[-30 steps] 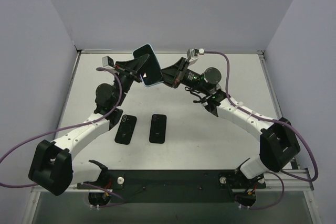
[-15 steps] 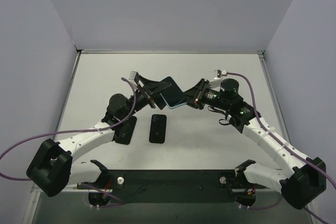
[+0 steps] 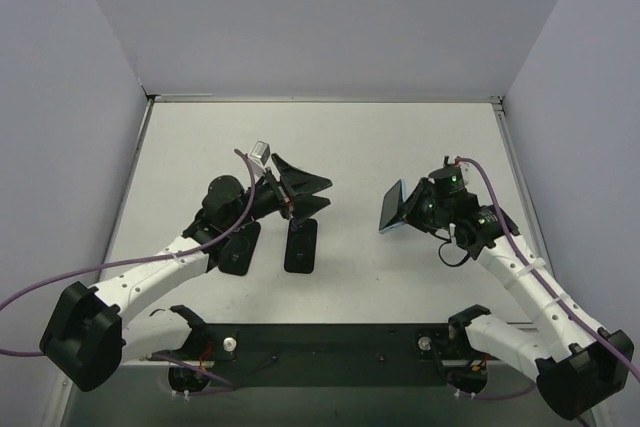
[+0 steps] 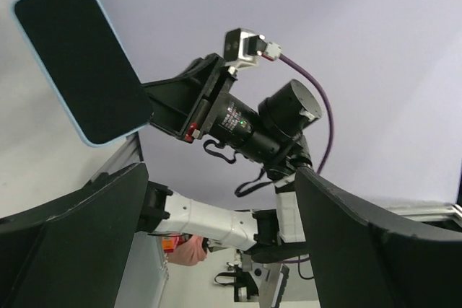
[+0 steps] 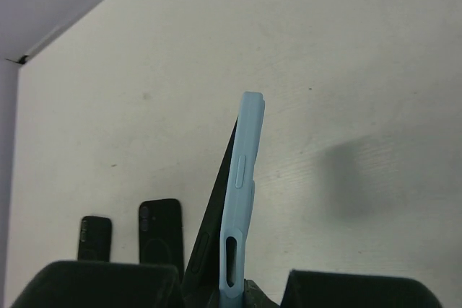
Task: Take the phone out of the phone case
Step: Remove the phone case from the phone.
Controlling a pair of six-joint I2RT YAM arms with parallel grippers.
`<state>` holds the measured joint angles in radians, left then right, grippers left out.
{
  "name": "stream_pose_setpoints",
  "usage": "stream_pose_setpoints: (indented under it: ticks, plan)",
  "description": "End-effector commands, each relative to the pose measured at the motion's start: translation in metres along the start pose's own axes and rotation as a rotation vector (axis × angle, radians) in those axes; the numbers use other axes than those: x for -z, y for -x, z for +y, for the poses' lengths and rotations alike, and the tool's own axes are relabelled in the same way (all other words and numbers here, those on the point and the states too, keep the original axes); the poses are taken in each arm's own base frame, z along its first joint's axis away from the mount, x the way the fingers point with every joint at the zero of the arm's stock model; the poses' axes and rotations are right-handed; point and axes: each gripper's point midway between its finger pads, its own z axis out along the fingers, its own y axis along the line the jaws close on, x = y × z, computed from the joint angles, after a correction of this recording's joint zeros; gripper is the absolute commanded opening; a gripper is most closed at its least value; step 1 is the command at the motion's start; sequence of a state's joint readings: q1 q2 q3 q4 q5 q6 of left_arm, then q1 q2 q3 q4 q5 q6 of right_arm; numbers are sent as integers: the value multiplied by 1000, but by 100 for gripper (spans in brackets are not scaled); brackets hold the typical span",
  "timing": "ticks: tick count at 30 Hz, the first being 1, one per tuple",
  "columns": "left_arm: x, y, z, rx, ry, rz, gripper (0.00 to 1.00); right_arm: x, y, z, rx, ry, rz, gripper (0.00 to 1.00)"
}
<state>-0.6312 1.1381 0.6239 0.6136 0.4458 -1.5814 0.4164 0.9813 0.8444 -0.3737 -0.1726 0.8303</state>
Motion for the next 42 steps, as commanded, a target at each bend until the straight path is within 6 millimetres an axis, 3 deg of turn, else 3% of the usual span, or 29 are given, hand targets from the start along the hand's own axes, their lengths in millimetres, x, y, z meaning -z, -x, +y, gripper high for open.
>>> stream_pose_setpoints:
  ticks: [1, 2, 3, 7, 14, 20, 26, 34, 42]
  plan:
    - [1, 1, 22, -86, 135, 4, 94, 3, 9, -43, 179, -205, -112, 0]
    - [2, 2, 25, -84, 140, -3, 94, 2, 13, -54, 226, -270, -154, 0]
    - [3, 2, 30, -79, 147, -4, 94, -1, 3, -50, 286, -270, -148, 0]
    - [4, 3, 33, -76, 152, -10, 94, -21, -26, -67, 390, -348, -103, 0]
    - [5, 3, 37, -84, 170, -6, 94, -46, -63, -90, 359, -369, -25, 18]
    - [6, 1, 48, -69, 186, -1, 94, -63, -83, -108, 347, -420, 40, 23]
    - [9, -1, 47, -75, 188, 0, 94, -78, -102, -127, 311, -456, 91, 23]
    - [12, -1, 65, -76, 228, 3, 94, -95, -127, -149, 276, -482, 168, 21]
    - [13, -5, 90, -96, 281, 22, 94, -98, -132, -147, 278, -458, 191, 6]
